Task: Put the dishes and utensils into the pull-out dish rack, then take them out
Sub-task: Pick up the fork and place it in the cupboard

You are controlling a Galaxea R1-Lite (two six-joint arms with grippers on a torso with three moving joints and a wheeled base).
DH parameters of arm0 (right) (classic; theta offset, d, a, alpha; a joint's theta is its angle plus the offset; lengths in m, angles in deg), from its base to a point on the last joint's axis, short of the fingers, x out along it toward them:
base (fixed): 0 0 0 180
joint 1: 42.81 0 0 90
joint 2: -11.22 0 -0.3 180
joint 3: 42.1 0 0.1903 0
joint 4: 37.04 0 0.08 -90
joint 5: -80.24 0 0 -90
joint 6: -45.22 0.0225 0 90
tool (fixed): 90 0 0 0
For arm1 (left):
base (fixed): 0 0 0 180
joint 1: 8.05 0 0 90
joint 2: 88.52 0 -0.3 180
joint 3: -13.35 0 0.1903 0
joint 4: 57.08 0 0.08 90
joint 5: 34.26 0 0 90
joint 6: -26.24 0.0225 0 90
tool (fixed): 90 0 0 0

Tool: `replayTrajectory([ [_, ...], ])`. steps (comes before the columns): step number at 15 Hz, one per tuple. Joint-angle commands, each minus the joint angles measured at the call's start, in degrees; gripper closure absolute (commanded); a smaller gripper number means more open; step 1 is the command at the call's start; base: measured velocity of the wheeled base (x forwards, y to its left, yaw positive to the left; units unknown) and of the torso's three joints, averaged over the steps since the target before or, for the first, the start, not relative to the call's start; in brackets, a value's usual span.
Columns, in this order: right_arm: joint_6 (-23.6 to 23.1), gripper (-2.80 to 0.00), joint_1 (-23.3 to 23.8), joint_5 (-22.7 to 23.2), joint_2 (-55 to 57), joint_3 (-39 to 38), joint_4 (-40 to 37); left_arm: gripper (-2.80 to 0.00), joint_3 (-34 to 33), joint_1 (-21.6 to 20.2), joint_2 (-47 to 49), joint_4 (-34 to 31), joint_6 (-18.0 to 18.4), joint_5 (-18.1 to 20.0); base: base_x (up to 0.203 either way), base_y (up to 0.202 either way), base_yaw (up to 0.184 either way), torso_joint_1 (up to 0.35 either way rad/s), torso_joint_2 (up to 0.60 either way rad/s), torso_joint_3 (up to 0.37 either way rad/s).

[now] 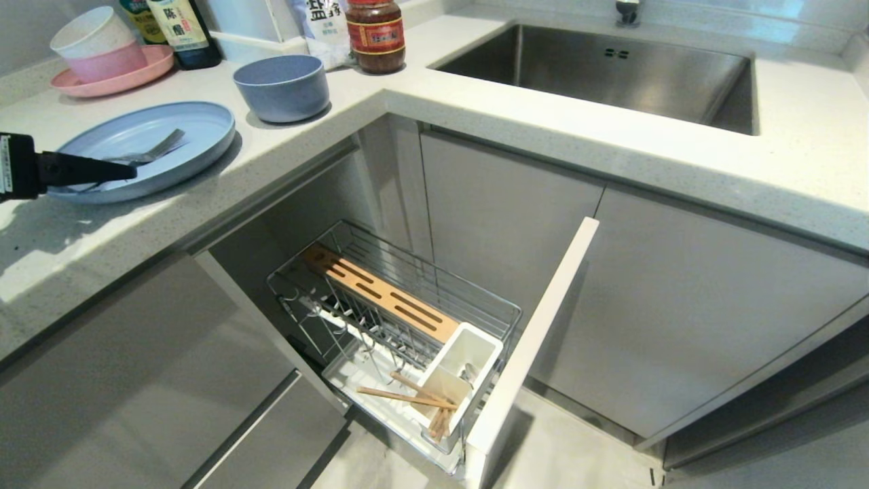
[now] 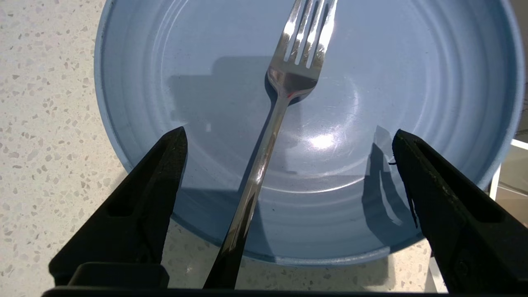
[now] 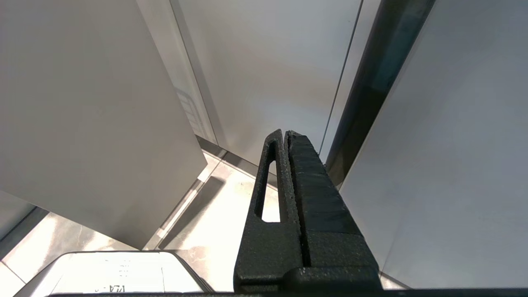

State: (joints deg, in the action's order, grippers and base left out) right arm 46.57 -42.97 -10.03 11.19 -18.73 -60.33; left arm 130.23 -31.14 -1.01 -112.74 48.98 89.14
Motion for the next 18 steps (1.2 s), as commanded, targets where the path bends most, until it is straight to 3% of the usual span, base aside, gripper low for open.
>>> replayTrajectory([
  [1,0.02,0.0,-0.02,0.0,-0.23,-0.09,0.01,-2.8,0.0,-0.03,0.38,-0.05,0.12,0.17,0.0,0.0,0.0,0.0,0.0,0.0],
  [6,0.03,0.0,-0.02,0.0,-0.23,-0.09,0.01,-2.8,0.09,-0.11,0.82,0.04,0.12,0.17,0.0,0.0,0.0,0.0,0.0,0.0],
  [7,-0.01,0.0,-0.02,0.0,-0.23,-0.09,0.01,-2.58,0.09,-0.11,0.82,0.04,0.12,0.17,0.0,0.0,0.0,0.0,0.0,0.0],
  [8,-0.03,0.0,-0.02,0.0,-0.23,-0.09,0.01,0.0,0.2,-0.11,0.82,0.04,0.03,0.17,0.0,0.0,0.0,0.0,0.0,0.0],
  [18,0.0,0.0,-0.02,0.0,-0.23,-0.09,0.01,0.0,0.27,-0.46,0.9,0.93,-0.15,0.17,0.0,0.0,0.0,0.0,0.0,0.0],
])
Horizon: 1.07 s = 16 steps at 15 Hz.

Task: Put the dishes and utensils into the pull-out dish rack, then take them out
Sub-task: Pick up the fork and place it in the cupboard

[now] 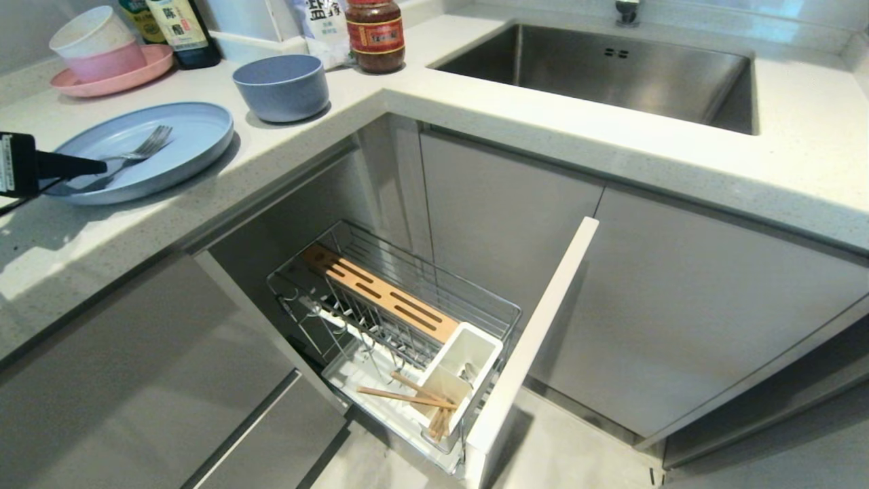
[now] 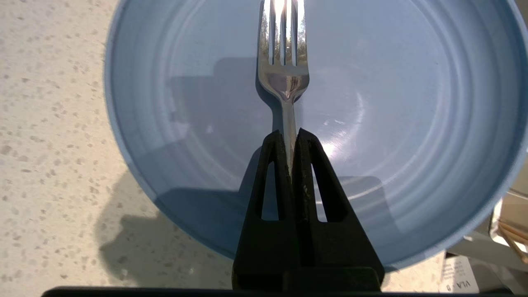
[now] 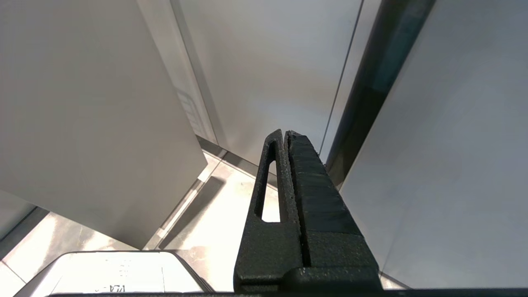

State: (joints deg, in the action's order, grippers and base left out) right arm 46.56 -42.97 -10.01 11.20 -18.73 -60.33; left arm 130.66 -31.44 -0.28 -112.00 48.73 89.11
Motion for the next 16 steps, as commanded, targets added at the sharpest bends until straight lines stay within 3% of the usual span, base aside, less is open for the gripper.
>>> replayTrajectory([
  [1,-0.01,0.0,-0.02,-0.02,-0.24,-0.09,0.01,0.0,-0.16,-0.16,0.18,0.36,0.1,0.2,0.0,0.0,0.0,0.0,0.0,0.0],
  [5,0.07,0.0,-0.02,-0.02,-0.24,-0.09,0.01,0.0,0.49,-0.27,-0.64,0.36,-0.7,0.31,0.0,0.0,0.0,0.0,0.0,0.0],
  [6,0.07,0.0,-0.02,-0.02,-0.24,-0.09,0.01,0.0,1.05,-0.49,-1.42,0.35,-2.46,0.36,0.0,0.0,0.0,0.0,0.0,0.0],
  [12,0.06,0.0,-0.02,-0.02,-0.24,-0.09,0.01,0.0,6.78,0.49,-5.58,0.25,-19.6,0.42,0.0,0.0,0.0,0.0,0.0,0.0],
  [16,-0.02,0.0,-0.02,-0.02,-0.24,-0.09,0.01,0.0,9.76,7.6,-8.22,-2.84,-27.6,0.39,0.0,0.0,0.0,0.0,0.0,0.0],
])
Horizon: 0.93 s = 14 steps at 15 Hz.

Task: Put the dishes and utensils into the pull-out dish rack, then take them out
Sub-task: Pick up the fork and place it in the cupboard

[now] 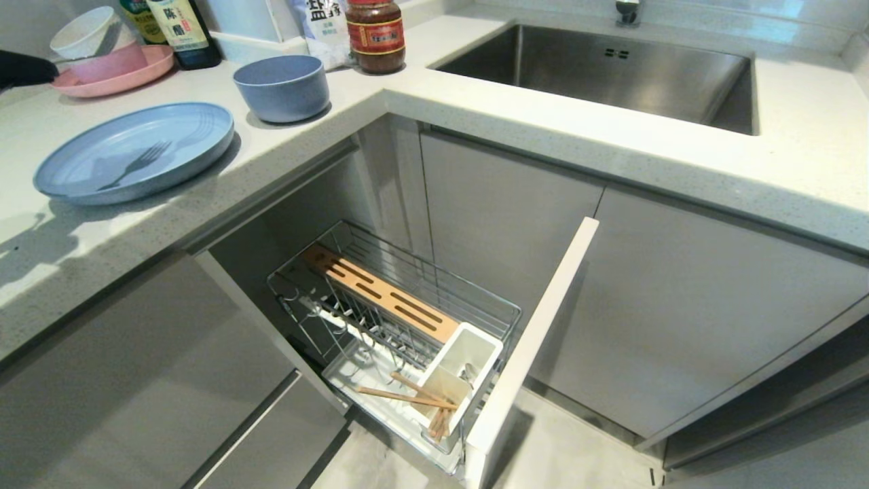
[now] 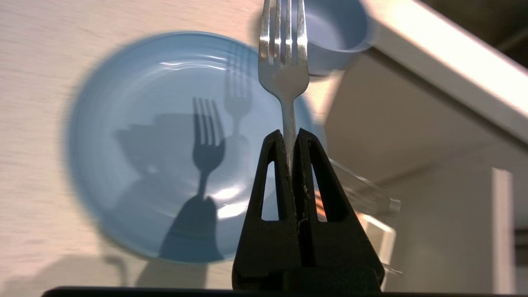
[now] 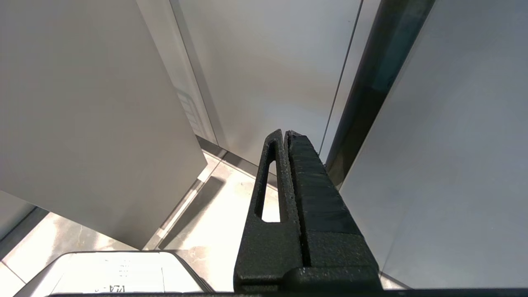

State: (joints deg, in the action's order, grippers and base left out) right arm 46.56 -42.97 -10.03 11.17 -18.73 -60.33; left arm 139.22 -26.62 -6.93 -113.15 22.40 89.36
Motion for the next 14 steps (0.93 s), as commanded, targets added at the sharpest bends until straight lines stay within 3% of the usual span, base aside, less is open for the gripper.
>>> replayTrajectory([
  [1,-0.02,0.0,-0.02,0.0,-0.21,-0.09,0.01,0.0,2.34,5.39,-1.96,-4.55,-2.02,0.1,0.0,0.0,0.0,0.0,0.0,0.0],
  [4,0.0,0.0,-0.02,0.0,-0.21,-0.09,0.01,0.0,4.39,16.19,-2.85,-13.17,-2.43,-0.96,0.0,0.0,0.0,0.0,0.0,0.0],
  [8,0.04,0.0,-0.02,0.0,-0.21,-0.09,0.01,0.0,3.22,33.51,-2.64,-20.81,-2.29,-6.82,0.0,0.0,0.0,0.0,0.0,0.0],
  [12,-0.02,0.0,-0.02,0.0,-0.21,-0.09,0.01,0.0,-3.26,50.94,-0.01,-22.37,-2.42,-19.46,0.0,0.0,0.0,0.0,0.0,0.0],
  [14,0.02,0.0,-0.02,0.0,-0.21,-0.09,0.01,0.0,-6.7,56.37,4.57,-22.42,-2.79,-25.43,0.0,0.0,0.0,0.0,0.0,0.0],
])
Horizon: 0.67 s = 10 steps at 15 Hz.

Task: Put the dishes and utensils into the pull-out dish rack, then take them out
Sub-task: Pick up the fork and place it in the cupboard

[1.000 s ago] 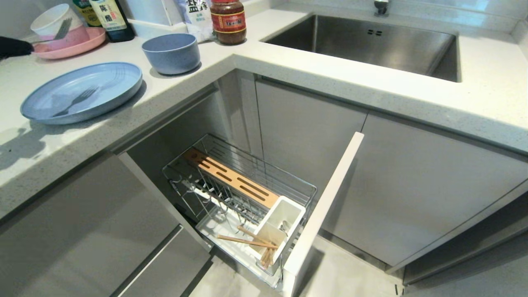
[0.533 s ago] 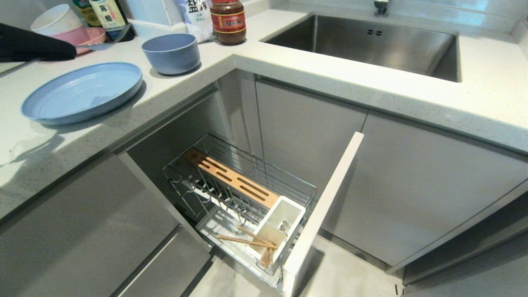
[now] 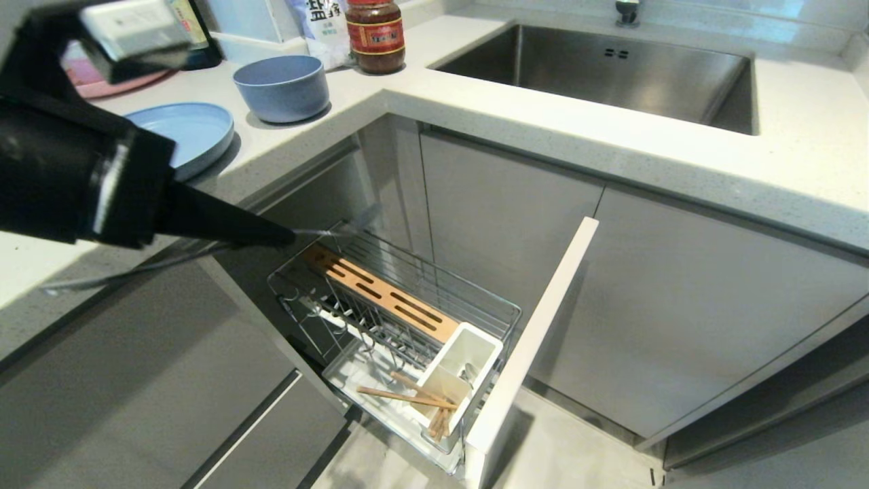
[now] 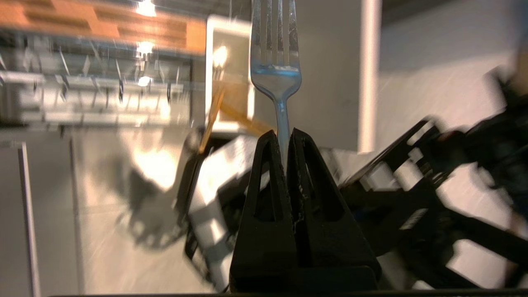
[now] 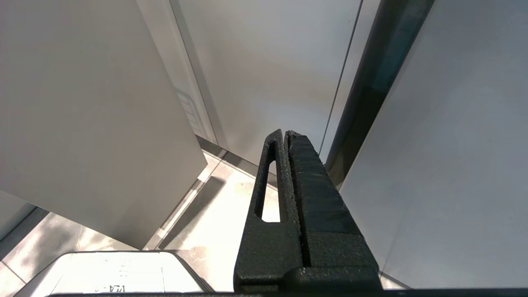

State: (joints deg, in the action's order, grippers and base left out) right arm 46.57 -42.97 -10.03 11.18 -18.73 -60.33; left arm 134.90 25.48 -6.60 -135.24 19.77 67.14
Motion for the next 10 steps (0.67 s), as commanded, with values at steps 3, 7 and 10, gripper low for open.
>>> replayTrajectory([
  [3,0.05,0.0,-0.02,0.0,-0.23,-0.09,0.01,0.0,-3.21,5.69,11.51,-0.12,-2.21,-6.32,0.0,0.0,0.0,0.0,0.0,0.0],
  [7,-0.03,0.0,-0.02,0.0,-0.23,-0.09,0.01,0.0,-1.48,5.9,19.39,-0.34,-5.0,-8.59,0.0,0.0,0.0,0.0,0.0,0.0],
  [10,-0.03,0.0,-0.02,0.0,-0.23,-0.09,0.01,0.0,0.84,6.61,24.86,-0.35,-7.29,-8.75,0.0,0.0,0.0,0.0,0.0,0.0],
])
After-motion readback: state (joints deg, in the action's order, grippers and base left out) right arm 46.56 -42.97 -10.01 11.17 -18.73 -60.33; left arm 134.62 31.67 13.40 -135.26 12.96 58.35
